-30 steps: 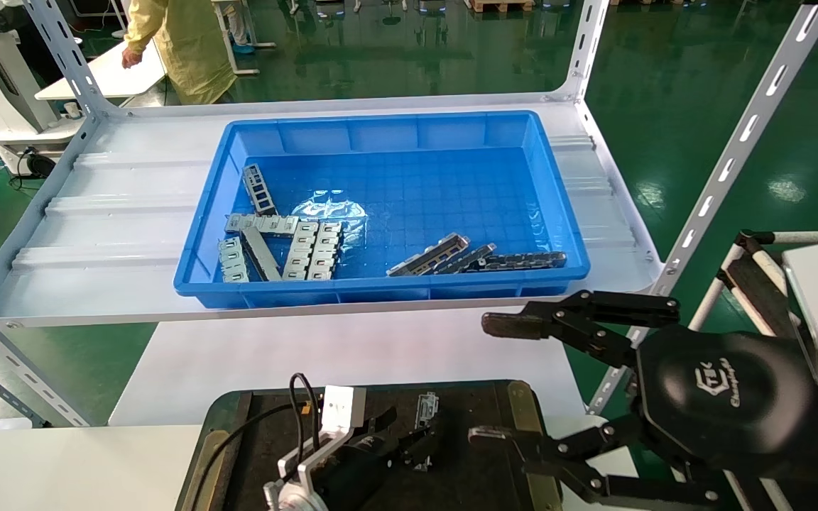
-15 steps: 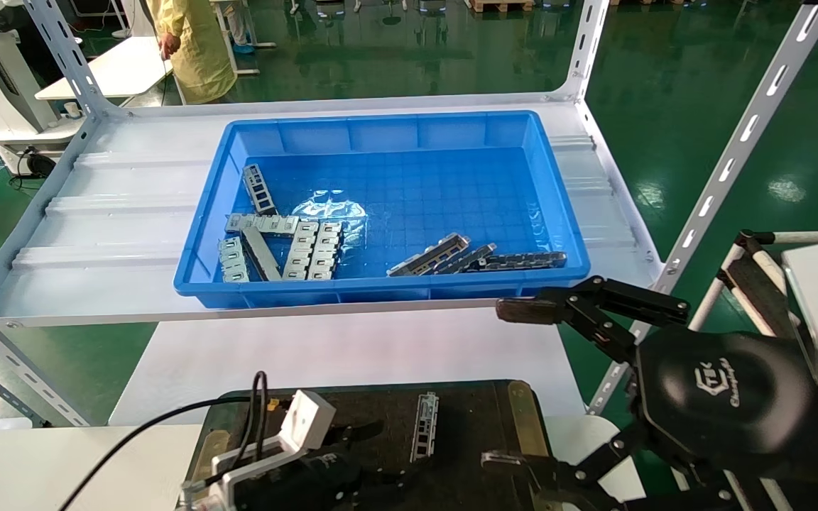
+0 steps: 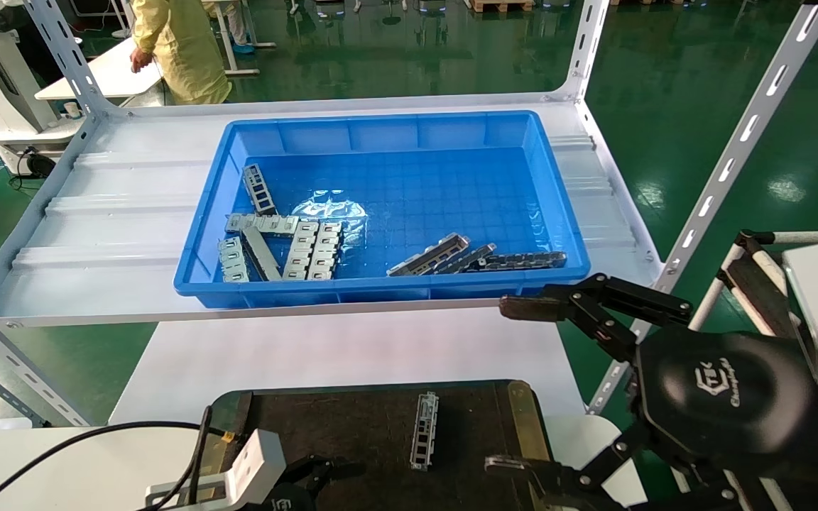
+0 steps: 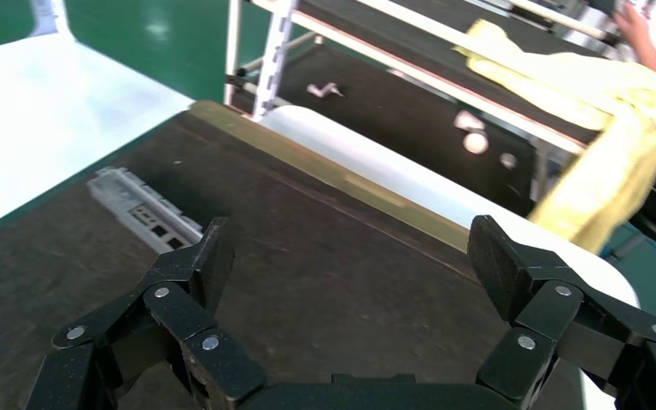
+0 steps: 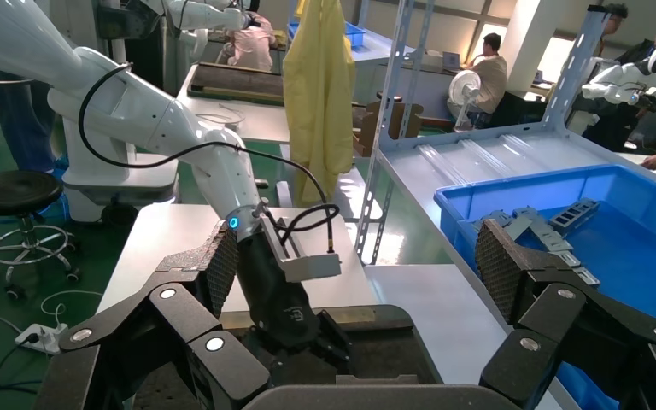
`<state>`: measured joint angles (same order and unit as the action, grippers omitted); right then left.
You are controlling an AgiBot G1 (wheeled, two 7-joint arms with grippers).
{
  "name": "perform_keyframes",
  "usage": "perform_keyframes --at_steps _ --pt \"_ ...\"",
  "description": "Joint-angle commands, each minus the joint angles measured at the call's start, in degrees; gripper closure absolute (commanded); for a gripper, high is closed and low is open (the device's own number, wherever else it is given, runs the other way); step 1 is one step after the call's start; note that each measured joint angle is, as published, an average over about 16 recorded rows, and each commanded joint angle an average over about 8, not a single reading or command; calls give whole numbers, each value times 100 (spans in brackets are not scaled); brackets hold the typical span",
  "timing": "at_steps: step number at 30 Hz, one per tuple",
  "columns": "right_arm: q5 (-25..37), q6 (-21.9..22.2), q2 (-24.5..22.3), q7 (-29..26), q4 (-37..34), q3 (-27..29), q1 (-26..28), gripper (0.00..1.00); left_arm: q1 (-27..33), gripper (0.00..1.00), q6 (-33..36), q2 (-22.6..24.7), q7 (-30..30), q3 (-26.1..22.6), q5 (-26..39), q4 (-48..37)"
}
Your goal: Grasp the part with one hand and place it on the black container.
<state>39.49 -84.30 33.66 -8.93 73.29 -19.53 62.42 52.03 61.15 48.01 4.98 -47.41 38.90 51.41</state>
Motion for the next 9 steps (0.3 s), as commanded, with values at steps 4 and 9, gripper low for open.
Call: perform_keyframes --at_steps 4,9 --pt "0 0 0 0 0 -1 0 0 108 0 493 -76 136 -15 7 -180" --pt "-1 0 0 1 0 -1 0 0 165 0 619 -85 139 -28 19 -206"
